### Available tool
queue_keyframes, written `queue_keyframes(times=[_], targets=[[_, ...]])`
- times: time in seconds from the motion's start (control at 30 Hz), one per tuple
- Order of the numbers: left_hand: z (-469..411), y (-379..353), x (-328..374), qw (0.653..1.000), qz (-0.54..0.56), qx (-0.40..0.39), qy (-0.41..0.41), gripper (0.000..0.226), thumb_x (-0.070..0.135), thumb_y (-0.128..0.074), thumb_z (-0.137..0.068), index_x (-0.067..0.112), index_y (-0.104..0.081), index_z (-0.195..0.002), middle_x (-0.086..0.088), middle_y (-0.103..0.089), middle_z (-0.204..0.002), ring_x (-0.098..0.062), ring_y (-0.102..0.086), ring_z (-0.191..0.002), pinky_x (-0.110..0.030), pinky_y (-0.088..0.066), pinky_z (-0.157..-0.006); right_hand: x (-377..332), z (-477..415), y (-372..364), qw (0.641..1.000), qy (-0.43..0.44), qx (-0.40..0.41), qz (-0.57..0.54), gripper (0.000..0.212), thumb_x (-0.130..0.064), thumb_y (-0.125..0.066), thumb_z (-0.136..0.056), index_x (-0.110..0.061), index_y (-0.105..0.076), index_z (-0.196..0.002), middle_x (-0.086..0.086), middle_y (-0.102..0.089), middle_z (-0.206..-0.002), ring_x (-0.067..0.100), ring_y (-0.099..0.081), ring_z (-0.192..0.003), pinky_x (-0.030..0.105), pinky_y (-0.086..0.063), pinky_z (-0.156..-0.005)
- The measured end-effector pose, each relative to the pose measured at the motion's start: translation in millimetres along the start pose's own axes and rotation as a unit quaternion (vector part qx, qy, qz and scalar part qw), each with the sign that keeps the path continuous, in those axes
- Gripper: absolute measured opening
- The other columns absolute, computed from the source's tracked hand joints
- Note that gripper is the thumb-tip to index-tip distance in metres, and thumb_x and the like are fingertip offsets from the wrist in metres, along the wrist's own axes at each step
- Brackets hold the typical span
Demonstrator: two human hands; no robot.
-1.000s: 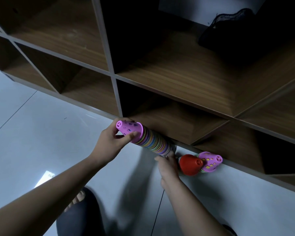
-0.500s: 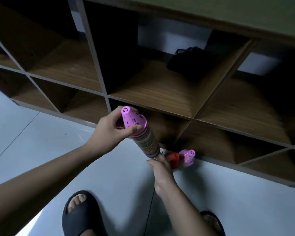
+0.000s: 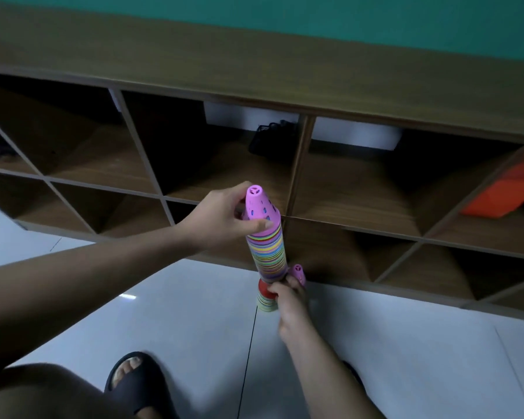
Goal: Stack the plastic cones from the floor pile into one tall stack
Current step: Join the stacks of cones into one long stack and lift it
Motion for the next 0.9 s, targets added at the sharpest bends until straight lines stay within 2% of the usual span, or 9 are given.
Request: queue_keyframes(times=[0.07, 0.17, 0.27, 0.37, 0.5, 0.6, 0.7, 0.8, 0.9], targets=[[-4.7, -8.9, 2.7, 1.0, -0.024, -0.013, -0.006, 0.038, 0.04, -0.086, -0.086, 0.028, -0.065, -0.116, 0.008, -0.078, -0.107, -0.011, -0.076, -0.1, -0.045, -0.064, -0.085, 1.2, -1.1, 7.3, 1.0, -0.006, -0.001, 0.005, 0.03, -0.004, -0.073, -0.074, -0.013, -0.072, -0.102, -0.008, -0.072, -0.09, 0.017, -0.063, -0.086, 0.028, -0.046, -0.074], [-8.3, -21.3, 3.8, 0.998, -0.06, -0.025, -0.01, 0.039, 0.047, -0.084, -0.086, 0.03, -0.064, -0.115, 0.01, -0.076, -0.105, -0.01, -0.074, -0.097, -0.044, -0.063, -0.081, 10.0, -7.0, 15.2, 0.999, -0.026, 0.001, 0.025, 0.043, -0.018, -0.073, -0.062, -0.014, -0.075, -0.105, 0.002, -0.078, -0.1, 0.021, -0.067, -0.092, 0.029, -0.049, -0.074], [-10.8, -30.5, 2.8, 0.997, -0.067, -0.028, -0.011, 0.039, 0.048, -0.084, -0.086, 0.03, -0.064, -0.115, 0.011, -0.075, -0.103, -0.01, -0.073, -0.096, -0.042, -0.063, -0.081, 22.0, -16.6, 20.5, 0.997, -0.047, 0.012, 0.059, 0.045, -0.025, -0.07, -0.055, -0.023, -0.077, -0.1, -0.002, -0.079, -0.1, 0.024, -0.07, -0.1, 0.039, -0.054, -0.088], [-12.4, -41.1, -0.4, 0.996, -0.083, -0.031, -0.014, 0.04, 0.048, -0.083, -0.086, 0.028, -0.064, -0.115, 0.011, -0.074, -0.102, -0.009, -0.072, -0.095, -0.039, -0.062, -0.078, 28.9, -23.3, 23.9, 0.995, -0.044, 0.01, 0.092, 0.036, -0.023, -0.068, -0.064, -0.029, -0.076, -0.098, -0.003, -0.077, -0.103, 0.025, -0.068, -0.102, 0.042, -0.055, -0.091], [-10.0, -52.8, -17.3, 0.993, -0.116, -0.027, -0.001, 0.039, 0.05, -0.081, -0.083, 0.028, -0.063, -0.11, 0.01, -0.07, -0.095, -0.011, -0.068, -0.087, -0.039, -0.059, -0.075, 42.5, -30.8, 28.5, 0.993, -0.042, -0.023, 0.109, 0.03, -0.009, -0.067, -0.083, -0.021, -0.077, -0.109, -0.004, -0.077, -0.111, 0.019, -0.065, -0.104, 0.031, -0.048, -0.086], [-3.1, -66.6, -31.4, 0.987, -0.144, -0.075, 0.004, 0.041, 0.05, -0.082, -0.08, 0.034, -0.064, -0.113, 0.015, -0.068, -0.102, -0.005, -0.066, -0.092, -0.034, -0.058, -0.08, 55.6, -34.1, 32.2, 0.99, -0.058, -0.063, 0.109, 0.032, 0.0, -0.063, -0.084, -0.018, -0.079, -0.105, -0.003, -0.078, -0.112, 0.014, -0.063, -0.1, 0.027, -0.046, -0.086], [-0.6, -78.0, -38.3, 0.979, -0.173, -0.108, -0.002, 0.047, 0.054, -0.081, -0.078, 0.038, -0.062, -0.119, 0.019, -0.064, -0.112, -0.005, -0.064, -0.1, -0.033, -0.058, -0.085, 57.2, -37.8, 41.6, 0.993, -0.076, -0.039, 0.082, 0.037, 0.001, -0.061, -0.089, -0.022, -0.078, -0.111, -0.009, -0.078, -0.111, 0.009, -0.063, -0.097, 0.025, -0.045, -0.081], [-8.8, -76.1, -29.7, 0.973, -0.208, -0.103, -0.023, 0.057, 0.061, -0.075, -0.077, 0.037, -0.059, -0.126, 0.017, -0.063, -0.119, -0.007, -0.061, -0.108, -0.037, -0.056, -0.092, 54.7, -48.6, 51.3, 0.995, -0.074, -0.008, 0.07, 0.032, 0.004, -0.061, -0.089, -0.024, -0.077, -0.092, -0.01, -0.076, -0.094, 0.011, -0.061, -0.089, 0.026, -0.044, -0.078], [-18.5, -72.8, 3.5, 0.955, -0.268, -0.054, -0.114, 0.052, 0.062, -0.067, -0.086, 0.03, -0.062, -0.128, 0.013, -0.062, -0.12, -0.011, -0.057, -0.108, -0.041, -0.052, -0.094, 52.4, -55.1, 57.3, 0.995, -0.065, -0.014, 0.074, 0.031, 0.007, -0.059, -0.089, -0.019, -0.072, -0.079, -0.003, -0.069, -0.085, 0.015, -0.055, -0.085, 0.028, -0.04, -0.076]])
Point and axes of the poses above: each hand's wrist, its own z-axis away from the middle knuckle, its own y-axis out of the back of the hand, x = y × z, the point moved 4 cm from there along -z, towards the middle knuckle
